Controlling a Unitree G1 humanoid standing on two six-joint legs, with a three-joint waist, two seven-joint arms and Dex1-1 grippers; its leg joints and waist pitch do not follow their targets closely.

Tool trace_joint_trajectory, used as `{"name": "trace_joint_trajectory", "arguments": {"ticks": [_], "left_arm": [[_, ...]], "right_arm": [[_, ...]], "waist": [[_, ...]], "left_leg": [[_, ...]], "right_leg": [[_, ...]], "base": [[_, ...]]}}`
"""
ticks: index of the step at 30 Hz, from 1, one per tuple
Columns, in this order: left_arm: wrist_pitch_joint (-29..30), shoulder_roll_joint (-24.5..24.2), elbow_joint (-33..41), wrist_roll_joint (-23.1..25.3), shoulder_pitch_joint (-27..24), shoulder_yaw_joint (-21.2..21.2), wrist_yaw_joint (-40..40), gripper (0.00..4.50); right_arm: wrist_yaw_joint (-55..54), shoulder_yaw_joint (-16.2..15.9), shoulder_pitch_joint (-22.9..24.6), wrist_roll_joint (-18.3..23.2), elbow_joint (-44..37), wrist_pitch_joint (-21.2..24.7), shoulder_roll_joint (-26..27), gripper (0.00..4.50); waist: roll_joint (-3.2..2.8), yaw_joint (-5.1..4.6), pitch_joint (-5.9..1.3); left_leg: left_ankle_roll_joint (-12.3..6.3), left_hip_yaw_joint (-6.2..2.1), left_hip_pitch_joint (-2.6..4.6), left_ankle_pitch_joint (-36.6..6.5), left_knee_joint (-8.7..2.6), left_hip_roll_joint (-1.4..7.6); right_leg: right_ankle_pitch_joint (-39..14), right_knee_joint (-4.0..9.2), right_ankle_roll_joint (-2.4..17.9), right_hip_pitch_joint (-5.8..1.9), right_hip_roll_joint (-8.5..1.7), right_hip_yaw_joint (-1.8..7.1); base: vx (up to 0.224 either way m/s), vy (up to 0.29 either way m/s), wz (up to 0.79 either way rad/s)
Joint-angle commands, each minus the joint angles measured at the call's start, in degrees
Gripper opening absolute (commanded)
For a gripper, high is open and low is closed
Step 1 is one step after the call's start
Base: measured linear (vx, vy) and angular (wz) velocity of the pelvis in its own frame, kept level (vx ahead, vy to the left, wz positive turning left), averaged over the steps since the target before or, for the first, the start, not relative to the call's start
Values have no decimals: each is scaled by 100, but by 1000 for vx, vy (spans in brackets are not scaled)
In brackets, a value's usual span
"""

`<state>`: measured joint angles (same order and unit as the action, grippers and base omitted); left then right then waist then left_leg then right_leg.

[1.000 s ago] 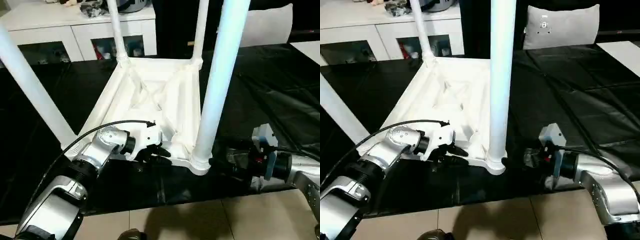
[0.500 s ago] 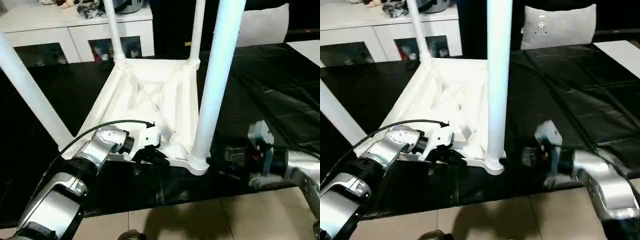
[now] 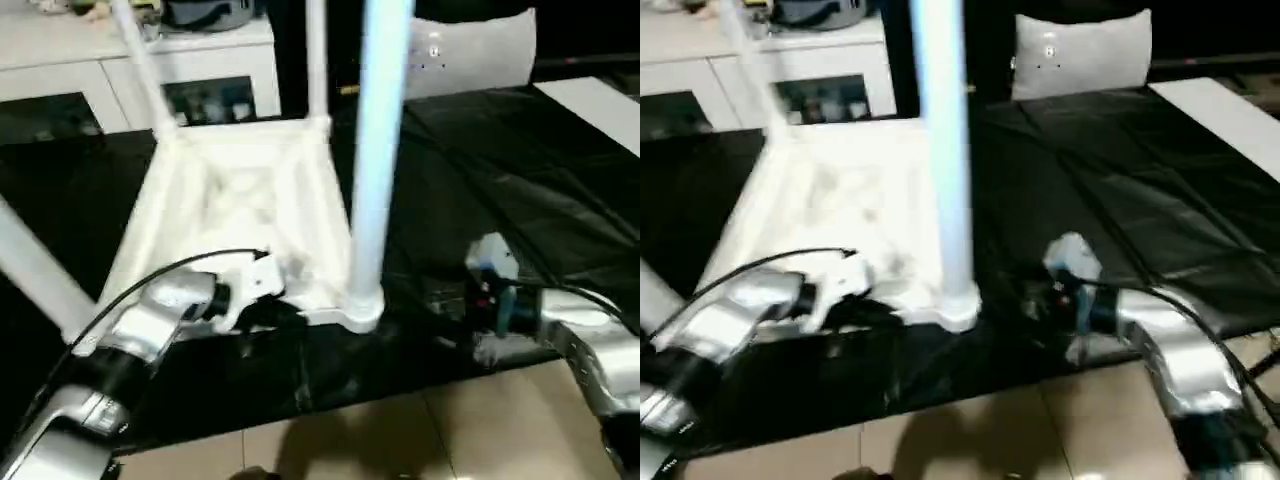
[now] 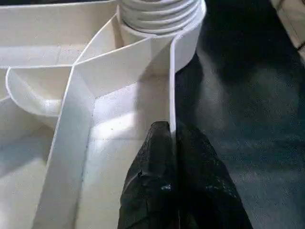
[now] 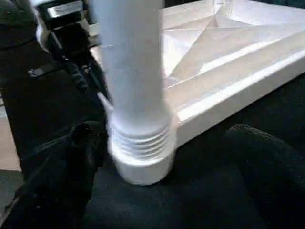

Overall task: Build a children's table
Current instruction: Rotate leg to tighten

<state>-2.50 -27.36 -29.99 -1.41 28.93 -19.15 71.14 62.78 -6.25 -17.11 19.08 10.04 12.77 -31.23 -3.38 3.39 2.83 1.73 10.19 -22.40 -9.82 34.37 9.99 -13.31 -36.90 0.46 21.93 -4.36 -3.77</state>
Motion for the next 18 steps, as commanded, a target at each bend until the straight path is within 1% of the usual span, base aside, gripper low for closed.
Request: {"name": "trace_joint_trajectory", "arguments": {"ticks": [1, 2, 3, 4, 5, 6, 7, 8, 9, 11, 12, 13, 15, 18], "left_arm": [[-130, -17, 136, -9, -114, -130, 197, 1], [-112, 10, 182, -43, -112, -142, 229, 0], [-134, 50, 157, -30, -63, -191, 268, 0], [-130, 83, 149, 2, -16, -242, 283, 0], [-129, 104, 142, 29, 14, -275, 290, 0], [-149, 151, 75, 66, 77, -294, 259, 0], [-171, 191, 29, 89, 119, -298, 241, 0], [-209, 223, -25, 110, 164, -312, 250, 0], [-248, 249, -73, 133, 197, -320, 256, 0], [-316, 276, -141, 194, 247, -356, 279, 0], [-388, 307, -201, 267, 292, -401, 278, 0], [-388, 307, -201, 267, 292, -401, 278, 0], [-413, 328, -223, 286, 309, -430, 282, 0], [-465, 395, -305, 347, 371, -474, 284, 0]], "right_arm": [[224, -172, -182, -158, 196, -223, 48, 433], [334, -212, -255, -183, 293, -264, 55, 423], [463, -259, -348, -193, 408, -267, 53, 423], [581, -299, -450, -203, 545, -292, 56, 413], [654, -324, -516, -209, 634, -311, 58, 405], [721, -348, -617, -226, 761, -358, 79, 395], [789, -367, -716, -230, 891, -386, 111, 380], [874, -392, -811, -222, 1000, -381, 141, 376], [947, -420, -892, -223, 1106, -417, 166, 376], [1078, -471, -1009, -219, 1260, -458, 211, 349], [1230, -521, -1117, -225, 1415, -487, 274, 349], [1230, -521, -1117, -225, 1415, -487, 274, 338], [1340, -553, -1175, -227, 1510, -491, 301, 321], [1520, -601, -1288, -267, 1724, -553, 345, 294]], "waist": [[93, 75, -344], [91, 81, -349], [153, 94, -356], [172, 162, -364], [158, 186, -358], [196, 215, -363], [195, 243, -366], [196, 268, -359], [196, 268, -359], [206, 301, -350], [207, 317, -355], [207, 315, -355], [206, 344, -369], [218, 375, -380]], "left_leg": [[-323, -126, 93, -1187, -385, 335], [-324, -124, 91, -1168, -387, 340], [-354, -112, 102, -1142, -385, 345], [-454, -104, 96, -944, -364, 344], [-467, -97, 98, -921, -360, 346], [-480, -85, 110, -877, -355, 354], [-492, -84, 102, -860, -349, 346], [-481, -84, 102, -901, -348, 342], [-481, -84, 102, -901, -348, 342], [-429, -89, 107, -984, -361, 350], [-401, -90, 113, -1018, -359, 355], [-392, -92, 110, -1028, -360, 351], [-384, -95, 115, -955, -363, 367], [-447, -88, 109, -843, -349, 361]], "right_leg": [[-978, 549, 1333, -201, -444, 280], [-889, 531, 1363, -206, -444, 276], [-800, 531, 1389, -205, -443, 274], [-572, 481, 1479, -209, -458, 270], [-571, 495, 1470, -201, -458, 275], [-484, 488, 1480, -197, -456, 281], [-471, 471, 1492, -202, -466, 274], [-576, 484, 1468, -201, -473, 271], [-576, 484, 1468, -201, -473, 271], [-772, 504, 1404, -200, -485, 278], [-829, 507, 1392, -195, -493, 282], [-846, 506, 1400, -195, -489, 278], [-689, 481, 1398, -196, -483, 282], [-432, 456, 1452, -196, -477, 275]], "base": [[0, 0, 0], [0, 0, 0], [0, 0, 0], [0, 0, 0], [0, 0, 0], [0, 0, 0], [0, 0, 0], [0, 0, 0], [0, 0, 0], [0, 0, 0], [0, 0, 0], [0, 0, 0], [0, 0, 0], [0, 0, 0]]}}
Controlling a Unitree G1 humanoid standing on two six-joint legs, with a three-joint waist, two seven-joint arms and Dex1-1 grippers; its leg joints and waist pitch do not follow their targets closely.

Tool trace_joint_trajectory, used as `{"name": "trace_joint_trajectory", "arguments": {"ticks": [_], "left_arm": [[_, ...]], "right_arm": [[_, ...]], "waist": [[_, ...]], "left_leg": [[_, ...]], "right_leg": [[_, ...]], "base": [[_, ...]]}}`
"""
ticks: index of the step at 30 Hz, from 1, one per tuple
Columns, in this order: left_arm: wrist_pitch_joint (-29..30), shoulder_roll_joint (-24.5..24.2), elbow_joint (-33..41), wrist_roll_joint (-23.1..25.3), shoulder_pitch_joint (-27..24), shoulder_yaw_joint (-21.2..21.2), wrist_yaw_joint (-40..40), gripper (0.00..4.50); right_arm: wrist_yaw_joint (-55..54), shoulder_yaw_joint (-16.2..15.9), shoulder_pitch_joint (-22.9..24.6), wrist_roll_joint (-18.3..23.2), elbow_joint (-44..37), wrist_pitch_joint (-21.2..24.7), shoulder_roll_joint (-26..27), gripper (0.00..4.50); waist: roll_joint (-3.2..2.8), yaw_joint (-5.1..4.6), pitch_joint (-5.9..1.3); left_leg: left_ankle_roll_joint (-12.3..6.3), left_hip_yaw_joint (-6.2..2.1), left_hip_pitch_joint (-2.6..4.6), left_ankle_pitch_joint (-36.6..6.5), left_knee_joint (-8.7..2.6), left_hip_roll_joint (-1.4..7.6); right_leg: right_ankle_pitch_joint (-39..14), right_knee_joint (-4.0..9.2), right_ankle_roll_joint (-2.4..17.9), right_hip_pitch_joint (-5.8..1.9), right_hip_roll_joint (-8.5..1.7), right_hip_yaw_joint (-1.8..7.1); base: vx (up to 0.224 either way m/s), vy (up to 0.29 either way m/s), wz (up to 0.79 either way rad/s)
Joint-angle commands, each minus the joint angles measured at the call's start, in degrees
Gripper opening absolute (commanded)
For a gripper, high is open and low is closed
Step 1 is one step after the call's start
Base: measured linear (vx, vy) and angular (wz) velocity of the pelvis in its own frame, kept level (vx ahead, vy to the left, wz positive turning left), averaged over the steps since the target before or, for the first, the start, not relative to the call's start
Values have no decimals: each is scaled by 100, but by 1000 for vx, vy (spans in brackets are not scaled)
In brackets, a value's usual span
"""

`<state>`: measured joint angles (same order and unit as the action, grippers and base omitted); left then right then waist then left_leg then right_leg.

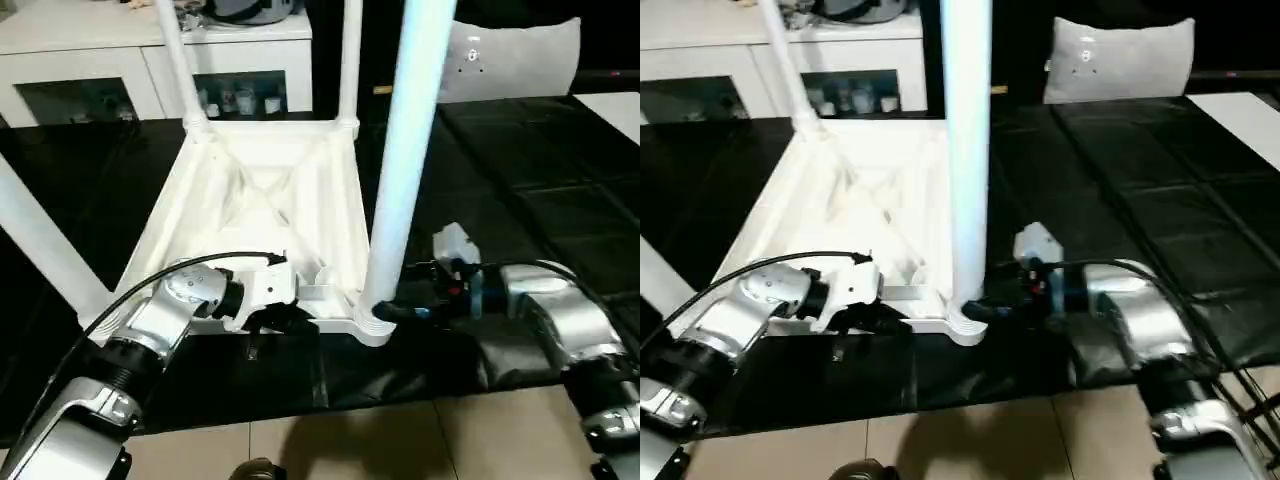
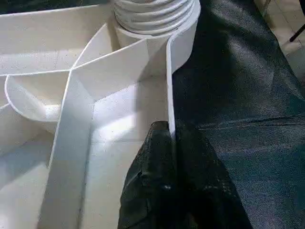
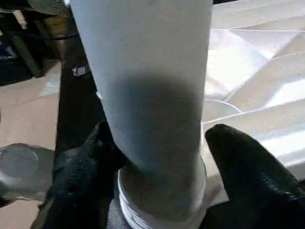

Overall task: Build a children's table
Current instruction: Rotate leg to tighten

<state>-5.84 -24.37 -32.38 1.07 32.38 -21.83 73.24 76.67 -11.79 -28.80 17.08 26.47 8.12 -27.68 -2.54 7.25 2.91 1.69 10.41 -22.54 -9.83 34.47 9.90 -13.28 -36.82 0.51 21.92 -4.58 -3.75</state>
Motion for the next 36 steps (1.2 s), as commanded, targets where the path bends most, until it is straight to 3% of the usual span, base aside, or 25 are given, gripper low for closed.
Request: {"name": "trace_joint_trajectory", "arguments": {"ticks": [1, 4, 7, 11, 15, 17, 19, 21, 23, 24, 26, 27, 28, 29, 30, 32, 34, 36], "left_arm": [[-150, 116, -95, 114, 44, -213, 67, 0], [-195, 156, -164, 139, 72, -218, 60, 0], [-221, 191, -225, 159, 92, -208, 54, 0], [-21, 240, -264, 102, 66, -176, 96, 0], [322, 379, -274, 70, 50, -116, -119, 0], [517, 588, -357, 83, 114, -15, -518, 0], [884, 916, -453, 84, 234, 126, -1061, 0], [975, 1024, -480, 90, 267, 153, -1225, 0], [1207, 1227, -520, 85, 325, 200, -1490, 0], [1400, 1455, -597, 89, 405, 265, -1802, 0], [1578, 1671, -674, 102, 484, 328, -2090, 0], [1658, 1802, -731, 126, 533, 384, -2258, 0], [1689, 1865, -761, 145, 555, 401, -2325, 0], [1707, 1933, -795, 181, 585, 406, -2389, 0], [1671, 1946, -846, 276, 615, 353, -2463, 0], [1628, 1920, -886, 327, 628, 331, -2497, 0], [1544, 1855, -972, 412, 651, 334, -2518, 0], [1319, 1709, -1079, 502, 686, 341, -2487, 0]], "right_arm": [[158, -51, -144, -81, 137, -121, 10, 276], [226, -63, -189, -94, 278, -156, 51, 250], [300, -71, -191, -76, 342, -103, 67, 223], [473, -37, -2, 82, 160, 219, 49, 207], [285, 34, 217, 212, -81, 610, 134, 204], [-224, 72, 358, 123, -202, 725, 307, 204], [-999, 118, 484, -58, -318, 865, 584, 204], [-1352, 200, 487, -85, -309, 913, 738, 204], [-2024, 383, 454, -112, -265, 1066, 1040, 203], [-2623, 538, 432, -183, -258, 1185, 1315, 203], [-3268, 699, 386, -306, -205, 1256, 1575, 202], [-3775, 868, 315, -337, -98, 1344, 1757, 202], [-4014, 986, 279, -299, -33, 1336, 1871, 202], [-4272, 1145, 239, -210, 17, 1315, 2024, 202], [-4223, 1221, 310, -56, -105, 1246, 2112, 202], [-4165, 1224, 378, -30, -198, 1181, 2104, 258], [-4131, 1320, 479, -11, -333, 1083, 2111, 272], [-3932, 1382, 616, -54, -505, 844, 1955, 290]], "waist": [[132, -1, -391], [90, 47, -388], [95, 61, -383], [64, 64, -392], [82, 78, -392], [90, 73, -363], [81, 50, -299], [90, -13, -241], [97, -116, -214], [20, -190, -219], [58, -279, -230], [47, -340, -242], [57, -376, -275], [58, -394, -273], [-8, -419, -267], [-2, -440, -280], [4, -428, -290], [20, -410, -286]], "left_leg": [[-459, -106, 122, -851, -351, 364], [-407, -114, 134, -928, -358, 371], [-357, -120, 130, -1010, -374, 378], [-338, -128, 137, -1025, -375, 379], [-392, -123, 143, -960, -376, 383], [-342, -122, 148, -1105, -395, 379], [-155, -131, 181, -1516, -436, 368], [106, -190, 246, -2075, -476, 348], [238, -239, 267, -2441, -526, 334], [343, -250, 312, -2653, -530, 332], [388, -285, 339, -2817, -537, 304], [364, -303, 250, -2687, -584, 307], [317, -316, 207, -2542, -606, 308], [278, -296, 216, -2522, -602, 302], [256, -278, 275, -2621, -583, 295], [197, -283, 238, -2601, -608, 308], [118, -246, 246, -2523, -616, 313], [51, -234, 247, -2464, -602, 306]], "right_leg": [[-441, 453, 1462, -198, -466, 272], [-578, 469, 1410, -189, -467, 277], [-630, 477, 1403, -195, -461, 275], [-577, 471, 1409, -200, -466, 276], [-466, 470, 1431, -200, -459, 279], [-788, 511, 1372, -191, -469, 285], [-1625, 601, 1233, -168, -493, 293], [-2881, 720, 910, -150, -540, 287], [-3390, 784, 669, -141, -535, 252], [-3417, 802, 630, -109, -528, 258], [-3512, 842, 545, -111, -530, 207], [-3263, 805, 539, -177, -516, 207], [-2930, 779, 573, -202, -510, 211], [-2831, 786, 607, -178, -503, 224], [-2762, 818, 701, -117, -514, 243], [-2487, 808, 766, -175, -502, 235], [-2032, 795, 883, -162, -494, 267], [-2030, 799, 935, -164, -516, 278]], "base": [[0, 0, 0], [0, 0, 0], [0, 0, 0], [0, 0, 0], [0, 0, 0], [0, 0, 0], [0, 0, 0], [0, 0, 0], [0, 0, 0], [0, 0, 0], [0, 0, 0], [0, 0, 0], [0, 0, 0], [0, 0, 0], [0, 0, 0], [0, 0, 0], [0, 0, 0], [0, 0, 0]]}}
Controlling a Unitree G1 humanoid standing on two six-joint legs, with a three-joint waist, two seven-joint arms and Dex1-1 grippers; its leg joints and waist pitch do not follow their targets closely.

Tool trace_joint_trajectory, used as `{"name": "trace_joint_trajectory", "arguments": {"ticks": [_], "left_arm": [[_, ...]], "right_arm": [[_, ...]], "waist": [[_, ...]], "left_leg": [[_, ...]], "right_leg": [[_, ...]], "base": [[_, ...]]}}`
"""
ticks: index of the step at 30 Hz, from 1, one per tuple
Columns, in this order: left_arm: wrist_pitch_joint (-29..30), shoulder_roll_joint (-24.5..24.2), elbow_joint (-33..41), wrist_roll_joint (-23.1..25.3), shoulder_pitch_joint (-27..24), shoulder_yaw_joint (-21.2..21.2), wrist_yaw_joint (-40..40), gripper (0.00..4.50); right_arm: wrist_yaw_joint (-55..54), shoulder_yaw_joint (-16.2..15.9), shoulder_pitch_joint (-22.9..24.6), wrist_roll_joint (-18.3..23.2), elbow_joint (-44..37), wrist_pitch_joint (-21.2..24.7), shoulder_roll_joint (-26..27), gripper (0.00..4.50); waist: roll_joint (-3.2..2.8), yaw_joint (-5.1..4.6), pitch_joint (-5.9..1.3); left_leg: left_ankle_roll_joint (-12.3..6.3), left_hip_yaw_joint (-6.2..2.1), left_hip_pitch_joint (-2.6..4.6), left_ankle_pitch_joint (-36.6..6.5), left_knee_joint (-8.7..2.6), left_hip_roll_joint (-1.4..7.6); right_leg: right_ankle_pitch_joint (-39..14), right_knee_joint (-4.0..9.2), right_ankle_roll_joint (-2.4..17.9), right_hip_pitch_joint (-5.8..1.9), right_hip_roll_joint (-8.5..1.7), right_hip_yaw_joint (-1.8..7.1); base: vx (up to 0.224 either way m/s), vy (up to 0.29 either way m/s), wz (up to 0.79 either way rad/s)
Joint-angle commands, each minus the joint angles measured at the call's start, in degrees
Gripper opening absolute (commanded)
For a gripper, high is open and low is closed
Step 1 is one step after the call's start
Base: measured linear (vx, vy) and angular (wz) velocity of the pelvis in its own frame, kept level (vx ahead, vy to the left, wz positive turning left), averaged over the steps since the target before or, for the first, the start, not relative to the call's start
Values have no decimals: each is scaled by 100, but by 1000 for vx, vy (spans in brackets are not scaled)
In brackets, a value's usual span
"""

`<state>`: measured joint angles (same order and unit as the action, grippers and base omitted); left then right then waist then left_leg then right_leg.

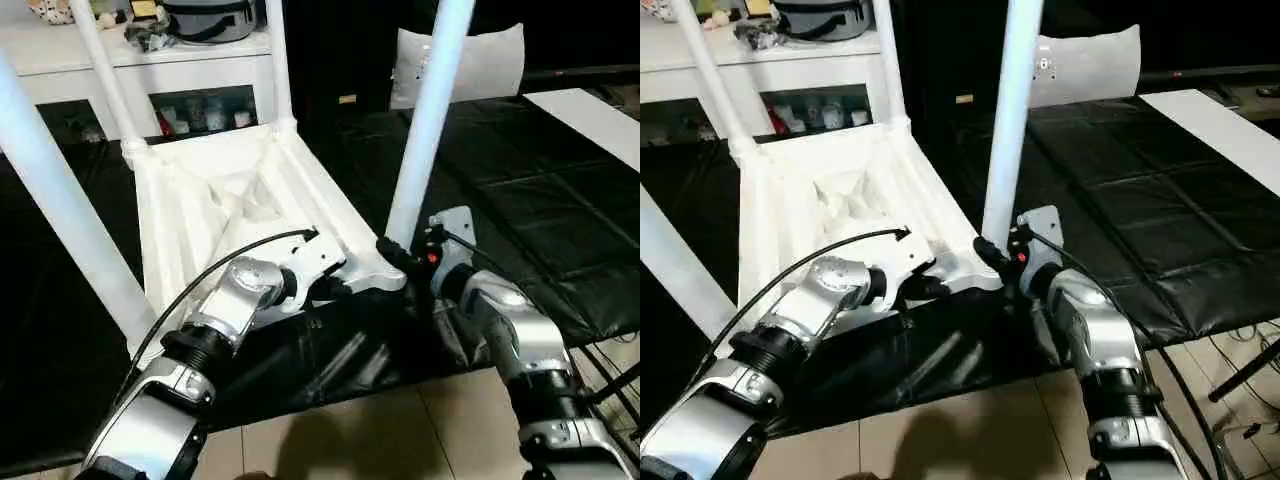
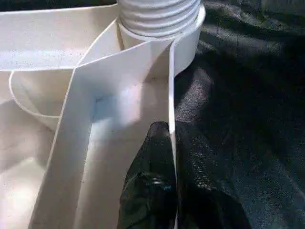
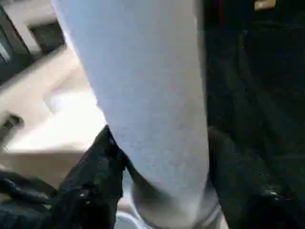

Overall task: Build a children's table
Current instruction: Rotate leg to tighten

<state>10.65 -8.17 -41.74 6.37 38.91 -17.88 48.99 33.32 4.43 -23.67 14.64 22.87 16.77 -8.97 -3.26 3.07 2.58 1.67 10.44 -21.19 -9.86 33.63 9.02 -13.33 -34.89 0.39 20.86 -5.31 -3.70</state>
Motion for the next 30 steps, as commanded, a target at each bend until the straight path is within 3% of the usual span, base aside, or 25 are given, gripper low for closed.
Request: {"name": "trace_joint_trajectory", "arguments": {"ticks": [1, 4, 6, 9, 11, 13, 14, 16, 18, 19, 22, 25, 30], "left_arm": [[-373, 64, -156, -16, 37, -55, -50, 0], [-662, -251, -80, -10, -37, -84, 331, 0], [-968, -455, 42, -76, -137, -92, 727, 0], [-1197, -669, 56, -30, -186, -156, 944, 0], [-1321, -796, 63, -41, -220, -151, 1080, 0], [-1296, -861, 65, -130, -233, -93, 1199, 0], [-1210, -867, 61, -192, -232, -43, 1216, 0], [-1103, -833, 22, -300, -208, 79, 1193, 0], [-1085, -762, -40, -449, -165, 223, 1220, 0], [-1050, -730, -62, -504, -141, 283, 1192, 43], [-976, -601, -6, -665, -106, 362, 1196, 57], [-985, -555, 11, -647, -105, 314, 1185, 91], [-1025, -526, -260, -392, -36, 256, 981, 91]], "right_arm": [[443, -240, 124, 175, -172, -60, 48, 302], [1092, -304, 411, 139, -489, -312, -464, 322], [1440, -282, 556, 157, -672, -473, -754, 347], [1832, -204, 668, 362, -857, -285, -998, 366], [2036, -244, 780, 359, -1006, -293, -1216, 397], [2137, -359, 915, 199, -1090, -435, -1443, 403], [2208, -426, 989, 152, -1151, -329, -1581, 422], [2276, -497, 1038, 110, -1191, -104, -1743, 438], [2491, -505, 1070, 221, -1237, -29, -1819, 445], [2540, -484, 1076, 271, -1253, -28, -1813, 450], [2454, -434, 1048, 305, -1203, -150, -1746, 450], [2462, -466, 1052, 364, -1244, -153, -1749, 450], [2547, -412, 1051, 437, -1313, -116, -1739, 450]], "waist": [[104, 16, -245], [119, 103, -264], [147, 111, -277], [138, 123, -309], [132, 135, -333], [160, 174, -375], [142, 222, -416], [152, 226, -394], [154, 228, -365], [141, 232, -358], [126, 235, -337], [120, 233, -342], [138, 223, -350]], "left_leg": [[8, -234, 95, -2407, -516, 384], [-160, -193, 105, -2057, -488, 401], [-255, -196, 41, -1775, -487, 408], [-383, -172, 22, -1552, -455, 404], [-459, -158, 6, -1254, -426, 406], [-600, -139, -19, -771, -376, 410], [-766, -128, -24, -395, -323, 412], [-907, -111, -56, -333, -305, 392], [-906, -97, -49, -590, -313, 395], [-867, -99, -45, -691, -320, 400], [-586, -104, 2, -1089, -363, 431], [-516, -124, 1, -1116, -383, 453], [-594, -119, -19, -967, -355, 435]], "right_leg": [[-2084, 622, 917, -73, -443, 268], [-2071, 634, 852, -72, -455, 299], [-1850, 602, 875, -123, -450, 293], [-1516, 558, 1048, -131, -439, 276], [-1131, 511, 1151, -145, -432, 265], [-415, 421, 1244, -155, -406, 254], [238, 333, 1378, -145, -382, 234], [437, 321, 1465, -139, -370, 211], [-10, 377, 1464, -134, -385, 200], [-221, 396, 1434, -132, -392, 200], [-995, 476, 1337, -100, -404, 222], [-865, 456, 1340, -105, -390, 231], [-421, 416, 1414, -125, -399, 229]], "base": [[0, 0, 0], [0, 0, 0], [0, 0, 0], [0, 0, 0], [52, -37, 0], [0, 0, 0], [0, 0, 0], [0, 0, 0], [0, 0, 0], [0, 0, 0], [0, 0, 0], [0, 0, 0], [0, 0, 0]]}}
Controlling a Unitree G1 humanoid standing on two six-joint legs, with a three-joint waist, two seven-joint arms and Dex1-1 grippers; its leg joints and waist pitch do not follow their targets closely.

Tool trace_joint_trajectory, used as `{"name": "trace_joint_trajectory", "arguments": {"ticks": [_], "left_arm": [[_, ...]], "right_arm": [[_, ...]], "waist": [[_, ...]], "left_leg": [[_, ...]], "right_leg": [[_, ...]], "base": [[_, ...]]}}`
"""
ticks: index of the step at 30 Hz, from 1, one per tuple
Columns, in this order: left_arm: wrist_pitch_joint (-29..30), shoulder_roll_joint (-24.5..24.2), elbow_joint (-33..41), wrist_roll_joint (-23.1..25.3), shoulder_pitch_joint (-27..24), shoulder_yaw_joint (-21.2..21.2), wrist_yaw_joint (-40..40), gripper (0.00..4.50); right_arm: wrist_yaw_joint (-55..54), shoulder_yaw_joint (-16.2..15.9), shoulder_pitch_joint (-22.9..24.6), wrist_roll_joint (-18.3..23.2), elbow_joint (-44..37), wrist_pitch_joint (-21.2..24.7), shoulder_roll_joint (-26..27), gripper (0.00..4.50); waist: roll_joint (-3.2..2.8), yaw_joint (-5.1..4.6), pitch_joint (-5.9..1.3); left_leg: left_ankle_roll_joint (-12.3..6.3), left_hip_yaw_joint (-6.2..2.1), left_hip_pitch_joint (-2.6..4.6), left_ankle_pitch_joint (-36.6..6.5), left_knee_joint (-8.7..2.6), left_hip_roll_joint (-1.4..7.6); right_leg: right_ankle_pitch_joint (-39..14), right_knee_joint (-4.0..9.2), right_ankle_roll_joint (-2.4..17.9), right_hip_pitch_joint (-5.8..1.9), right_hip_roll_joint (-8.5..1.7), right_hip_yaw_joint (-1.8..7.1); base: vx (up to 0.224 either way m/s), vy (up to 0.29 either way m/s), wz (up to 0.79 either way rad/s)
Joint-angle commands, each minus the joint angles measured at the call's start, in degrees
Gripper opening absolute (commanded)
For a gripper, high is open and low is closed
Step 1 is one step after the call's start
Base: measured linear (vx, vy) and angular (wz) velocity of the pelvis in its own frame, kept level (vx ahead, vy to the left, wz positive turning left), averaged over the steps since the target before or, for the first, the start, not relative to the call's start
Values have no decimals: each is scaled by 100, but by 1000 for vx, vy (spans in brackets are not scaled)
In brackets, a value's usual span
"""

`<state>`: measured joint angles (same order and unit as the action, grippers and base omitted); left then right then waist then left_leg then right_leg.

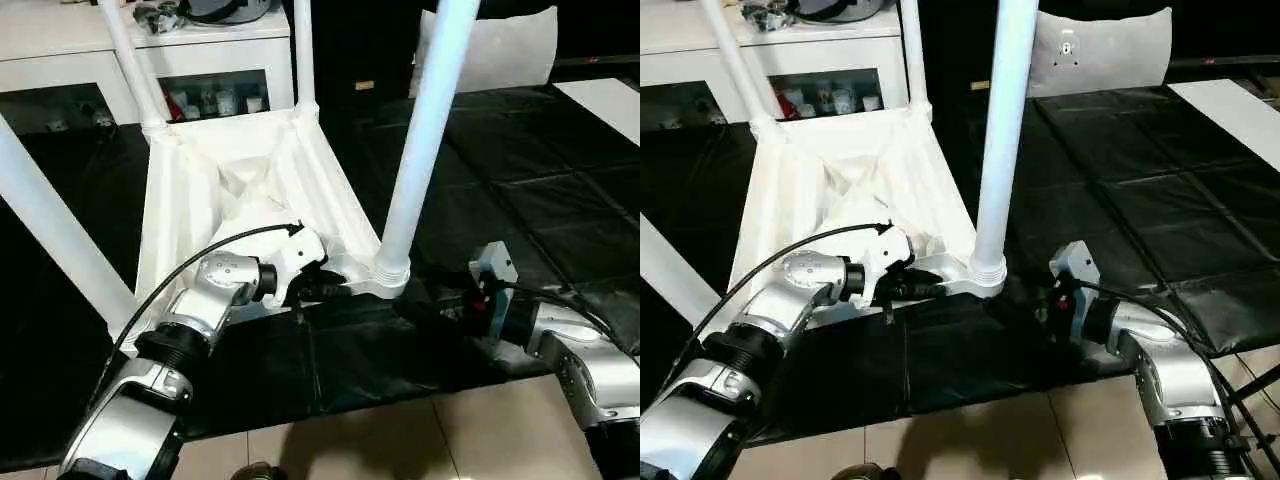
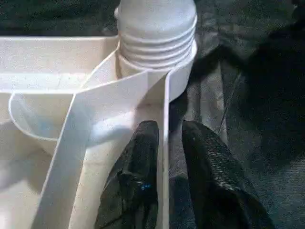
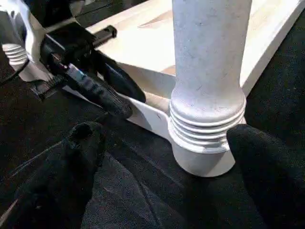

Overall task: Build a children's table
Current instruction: Rotate leg to tighten

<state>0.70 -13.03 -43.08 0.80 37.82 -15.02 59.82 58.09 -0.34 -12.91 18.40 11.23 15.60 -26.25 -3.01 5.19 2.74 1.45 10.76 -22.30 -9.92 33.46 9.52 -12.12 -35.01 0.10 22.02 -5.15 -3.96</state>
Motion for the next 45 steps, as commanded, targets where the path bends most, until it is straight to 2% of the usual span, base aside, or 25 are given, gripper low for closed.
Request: {"name": "trace_joint_trajectory", "arguments": {"ticks": [1, 5, 11, 12, 16, 19, 22, 23, 25, 28, 30, 31, 33, 34, 36, 37, 38, 39, 40, 41, 42, 44, 45], "left_arm": [[-9, -70, -215, 266, 94, -56, -169, 91], [-132, -187, -393, 467, 141, -209, -406, 91], [-20, -141, -494, 351, 214, -46, -393, 91], [-21, -142, -501, 353, 216, -45, -382, 75], [-4, -213, -529, 456, 189, -228, -160, 47], [43, -239, -504, 469, 185, -314, -16, 30], [14, -244, -520, 471, 209, -341, 65, 9], [-70, -279, -525, 496, 239, -395, 238, 4], [-118, -301, -519, 510, 247, -420, 313, 4], [-239, -371, -485, 531, 264, -483, 515, 4], [-485, -457, -272, 418, 205, -522, 927, 4], [-541, -476, -197, 372, 182, -534, 1056, 4], [-650, -522, -24, 275, 129, -574, 1344, 4], [-742, -648, 288, 245, 19, -747, 1752, 1], [-776, -692, 392, 251, -20, -812, 1874, 0], [-833, -734, 473, 285, -45, -888, 1962, 0], [-840, -739, 482, 289, -48, -897, 1972, 0], [-871, -760, 521, 309, -59, -936, 2014, 0], [-968, -779, 525, 411, -43, -1043, 2046, 0], [-968, -779, 525, 411, -43, -1043, 2046, 0], [-992, -776, 506, 441, -33, -1059, 2044, 0], [-1058, -771, 471, 495, -17, -1078, 2043, 0], [-1106, -746, 406, 544, 11, -1078, 1984, 0]], "right_arm": [[82, 67, -32, 56, -137, -8, -9, 450], [62, 46, -45, 94, -124, -45, -18, 450], [126, 23, -17, 159, -183, -13, -29, 450], [124, 23, -18, 158, -184, -12, -27, 450], [112, 21, -39, 152, -173, -18, -23, 450], [124, 24, -95, 146, -116, -35, -53, 450], [115, 35, -227, 102, 19, -122, -87, 450], [169, 24, -397, 46, 187, -228, -135, 450], [206, 7, -462, 8, 255, -290, -160, 450], [394, -55, -631, -74, 449, -496, -233, 450], [604, -132, -822, -159, 679, -717, -294, 450], [674, -156, -870, -175, 736, -759, -314, 450], [842, -213, -973, -196, 857, -836, -360, 450], [1200, -313, -1096, -141, 968, -813, -431, 432], [1354, -357, -1143, -104, 1009, -782, -455, 422], [1521, -422, -1196, -84, 1050, -735, -481, 422], [1540, -430, -1202, -83, 1055, -730, -484, 406], [1626, -466, -1231, -75, 1079, -709, -497, 396], [1868, -622, -1363, -141, 1231, -728, -466, 382], [1868, -622, -1363, -141, 1231, -728, -466, 382], [1929, -652, -1401, -162, 1289, -753, -445, 363], [2058, -713, -1481, -180, 1413, -789, -407, 363], [2197, -797, -1523, -183, 1460, -769, -379, 344]], "waist": [[114, 15, -360], [117, 16, -345], [117, -4, -321], [110, -9, -323], [110, -14, -328], [103, -5, -347], [101, -8, -357], [119, -6, -352], [107, -7, -351], [111, 15, -364], [108, 18, -368], [132, 21, -374], [110, 35, -373], [106, 43, -383], [104, 60, -382], [105, 127, -394], [99, 144, -390], [101, 179, -382], [150, 205, -381], [124, 231, -373], [125, 235, -371], [153, 244, -378], [157, 244, -376]], "left_leg": [[-574, -150, 95, -976, -340, 380], [-511, -158, 99, -1100, -353, 381], [-351, -173, 104, -1394, -388, 386], [-333, -174, 110, -1407, -391, 386], [-330, -173, 114, -1395, -391, 389], [-392, -170, 104, -1207, -375, 387], [-431, -164, 101, -1126, -361, 382], [-449, -153, 104, -1123, -356, 381], [-427, -149, 112, -1152, -350, 383], [-455, -142, 112, -1067, -344, 390], [-490, -139, 100, -1009, -335, 387], [-513, -132, 98, -969, -329, 389], [-535, -131, 101, -950, -328, 397], [-573, -127, 109, -932, -322, 412], [-599, -121, 122, -917, -320, 427], [-615, -116, 148, -897, -310, 440], [-619, -109, 155, -882, -313, 445], [-602, -105, 159, -907, -313, 446], [-596, -104, 142, -893, -314, 444], [-550, -107, 148, -958, -323, 453], [-514, -105, 156, -992, -325, 454], [-449, -104, 161, -1052, -333, 450], [-433, -104, 156, -1062, -333, 445]], "right_leg": [[-613, 441, 1423, -243, -422, 254], [-928, 474, 1331, -236, -425, 256], [-1447, 522, 1230, -234, -439, 262], [-1449, 525, 1220, -224, -433, 263], [-1304, 510, 1255, -217, -428, 268], [-972, 474, 1338, -232, -432, 266], [-830, 455, 1394, -239, -432, 259], [-817, 460, 1405, -236, -429, 259], [-946, 465, 1409, -232, -436, 259], [-745, 439, 1446, -235, -426, 256], [-638, 424, 1492, -241, -428, 249], [-580, 413, 1507, -246, -426, 246], [-548, 403, 1541, -240, -431, 242], [-461, 379, 1598, -241, -428, 242], [-418, 369, 1619, -227, -421, 247], [-357, 344, 1645, -210, -424, 250], [-347, 348, 1641, -197, -417, 254], [-353, 344, 1637, -191, -416, 255], [-385, 339, 1629, -208, -434, 255], [-522, 354, 1595, -194, -440, 256], [-576, 354, 1581, -188, -439, 258], [-655, 359, 1558, -196, -443, 259], [-690, 363, 1551, -198, -448, 260]], "base": [[0, 0, 0], [0, 0, 0], [0, 0, 0], [0, 0, 0], [0, 0, 0], [0, 0, 0], [0, 0, 0], [0, 0, 0], [0, 0, 0], [0, 0, 0], [0, 0, 0], [0, 0, 0], [0, 0, 0], [0, 0, 0], [0, 0, 0], [0, 0, 0], [0, 0, 0], [0, 0, 0], [0, 0, 0], [0, 0, 0], [0, 0, 0], [0, 0, 0], [0, 0, 0]]}}
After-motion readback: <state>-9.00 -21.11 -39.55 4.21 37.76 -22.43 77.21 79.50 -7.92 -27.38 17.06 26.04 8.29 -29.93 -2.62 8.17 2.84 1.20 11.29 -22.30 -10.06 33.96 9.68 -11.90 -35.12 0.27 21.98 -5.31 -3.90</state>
